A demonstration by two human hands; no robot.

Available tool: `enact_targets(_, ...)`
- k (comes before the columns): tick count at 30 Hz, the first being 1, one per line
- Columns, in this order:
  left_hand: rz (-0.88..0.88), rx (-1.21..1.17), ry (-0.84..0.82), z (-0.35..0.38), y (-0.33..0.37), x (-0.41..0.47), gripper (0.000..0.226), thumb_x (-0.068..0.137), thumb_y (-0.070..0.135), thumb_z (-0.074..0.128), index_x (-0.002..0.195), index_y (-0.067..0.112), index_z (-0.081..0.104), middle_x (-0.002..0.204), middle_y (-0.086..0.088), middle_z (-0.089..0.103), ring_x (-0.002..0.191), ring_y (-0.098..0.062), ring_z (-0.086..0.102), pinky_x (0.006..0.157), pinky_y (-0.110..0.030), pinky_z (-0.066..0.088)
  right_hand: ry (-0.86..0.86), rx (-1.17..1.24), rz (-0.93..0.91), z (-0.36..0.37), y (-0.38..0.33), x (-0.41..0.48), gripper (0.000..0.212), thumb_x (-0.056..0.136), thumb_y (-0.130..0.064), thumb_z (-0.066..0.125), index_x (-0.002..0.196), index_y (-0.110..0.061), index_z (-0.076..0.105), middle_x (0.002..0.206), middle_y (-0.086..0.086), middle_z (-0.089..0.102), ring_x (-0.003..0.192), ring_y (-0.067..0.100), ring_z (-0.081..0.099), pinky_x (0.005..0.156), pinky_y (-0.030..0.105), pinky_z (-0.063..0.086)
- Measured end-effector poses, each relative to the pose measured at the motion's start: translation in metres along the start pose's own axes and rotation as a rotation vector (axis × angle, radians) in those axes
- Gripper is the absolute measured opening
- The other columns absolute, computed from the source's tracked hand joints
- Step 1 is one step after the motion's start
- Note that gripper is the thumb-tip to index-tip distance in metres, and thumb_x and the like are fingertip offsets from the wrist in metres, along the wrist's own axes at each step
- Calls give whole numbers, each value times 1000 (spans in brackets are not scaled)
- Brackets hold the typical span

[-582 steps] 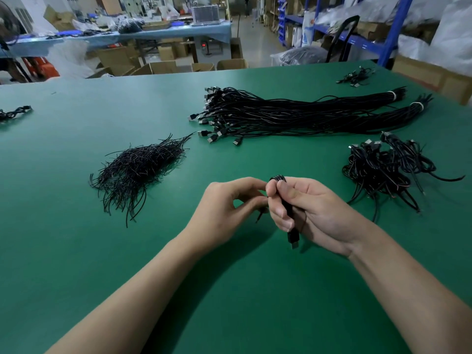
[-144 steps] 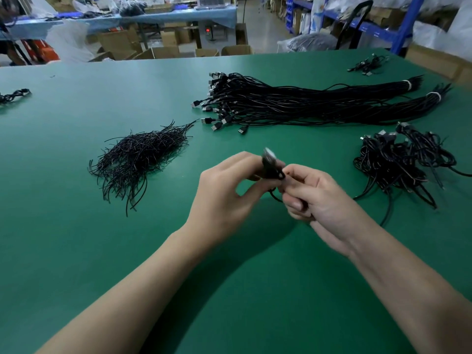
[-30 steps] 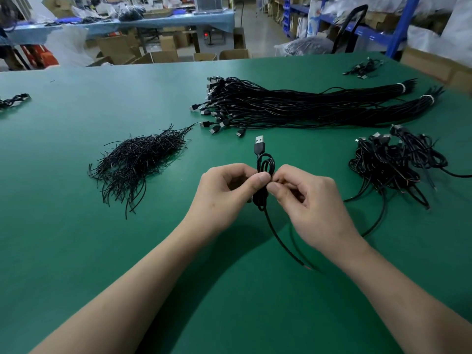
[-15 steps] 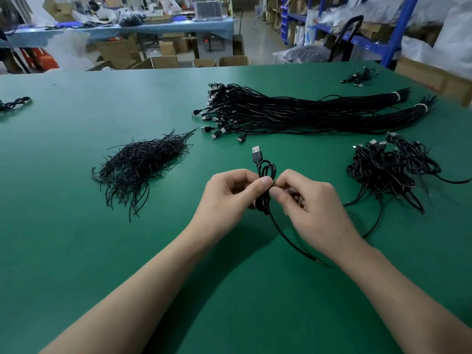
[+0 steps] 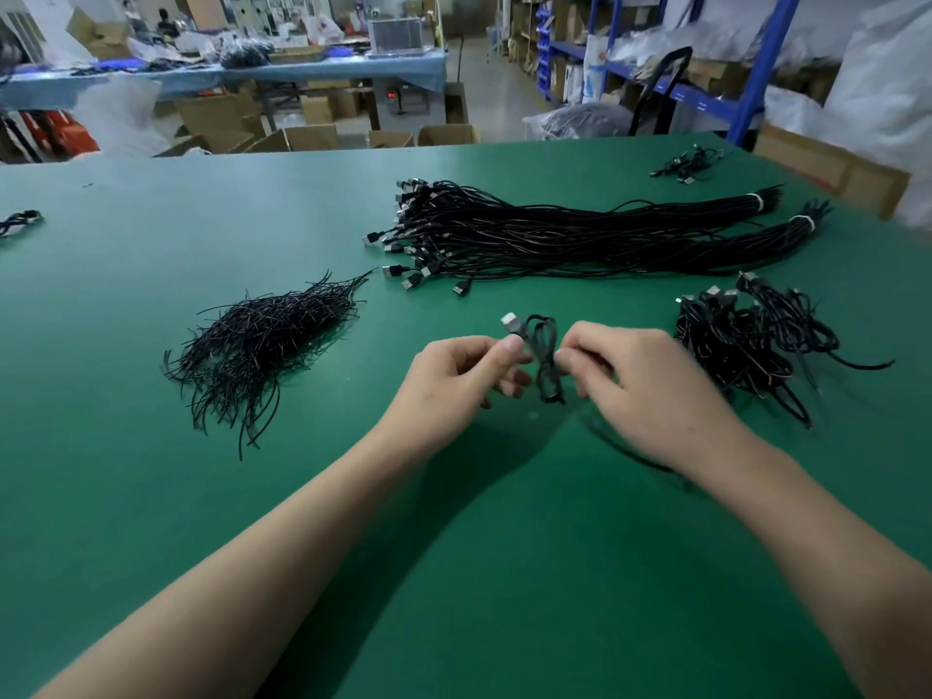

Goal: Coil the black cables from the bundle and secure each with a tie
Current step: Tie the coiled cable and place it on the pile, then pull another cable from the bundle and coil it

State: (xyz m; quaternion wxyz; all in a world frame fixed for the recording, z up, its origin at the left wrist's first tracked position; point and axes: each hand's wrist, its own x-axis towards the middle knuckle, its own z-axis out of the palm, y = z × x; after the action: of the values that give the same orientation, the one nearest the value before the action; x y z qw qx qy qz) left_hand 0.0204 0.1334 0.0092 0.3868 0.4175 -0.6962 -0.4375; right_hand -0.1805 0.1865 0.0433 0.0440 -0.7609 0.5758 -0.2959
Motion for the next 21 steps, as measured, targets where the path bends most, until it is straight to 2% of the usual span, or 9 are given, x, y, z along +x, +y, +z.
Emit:
enact_targets(1,-6,71,9,-3,-5,11,23,100,41,59,95,25,75,83,8,76,79,-6,72,69,-24,52,22,-97,6,-10,12,2,23,101,-37,51,84,-23,57,65,-5,59,62,22,56,59,39,47)
enact_targets(3,-3,316,97,-11,-17,35,18,98,38,62,103,25,74,87,11,75,81,-5,71,74,-26,52,44,-287,35,-31,41,5,25,102,-37,48,85,-22,58,64,-8,57,59,19,55,52,33,40)
enact_targets(6,-52,592,188,-23,-32,70,34,99,39,61,125,17,66,114,2,70,98,-16,67,95,-36,53,46,-507,117,-63,87,6,25,103,-38,46,89,-23,60,71,-4,61,62,25,57,49,29,38)
enact_targets(10,-137,738,217,-25,-41,111,54,100,43,58,141,9,51,141,-11,51,121,-32,57,104,-44,46,-27,-679,197,-91,124,8,24,102,-41,49,93,-25,65,78,0,65,67,29,59,47,26,36)
enact_targets(12,-190,821,207,-22,-41,128,55,100,48,56,136,7,51,141,-14,47,121,-36,55,98,-45,47,-134,-771,262,-98,128,11,24,102,-43,47,94,-28,64,81,-2,64,73,27,60,49,29,41)
enact_targets(14,-218,894,202,-20,-42,140,53,99,51,55,128,7,56,135,-13,49,116,-37,57,86,-43,47,-203,-813,351,-99,124,17,21,101,-43,49,93,-28,62,82,-4,60,76,26,59,56,33,47)
enact_targets(17,-232,945,238,-19,-45,152,49,99,52,55,120,8,58,130,-13,50,112,-38,58,79,-42,44,-185,-853,437,-98,104,26,18,98,-37,58,105,-21,61,98,5,56,89,29,55,63,34,43)
enact_targets(21,-198,983,266,-20,-46,160,41,100,46,56,118,9,61,122,-12,57,108,-38,61,83,-43,47,-87,-821,292,-79,58,50,34,93,-30,63,121,-11,57,119,15,53,112,35,53,81,44,48)
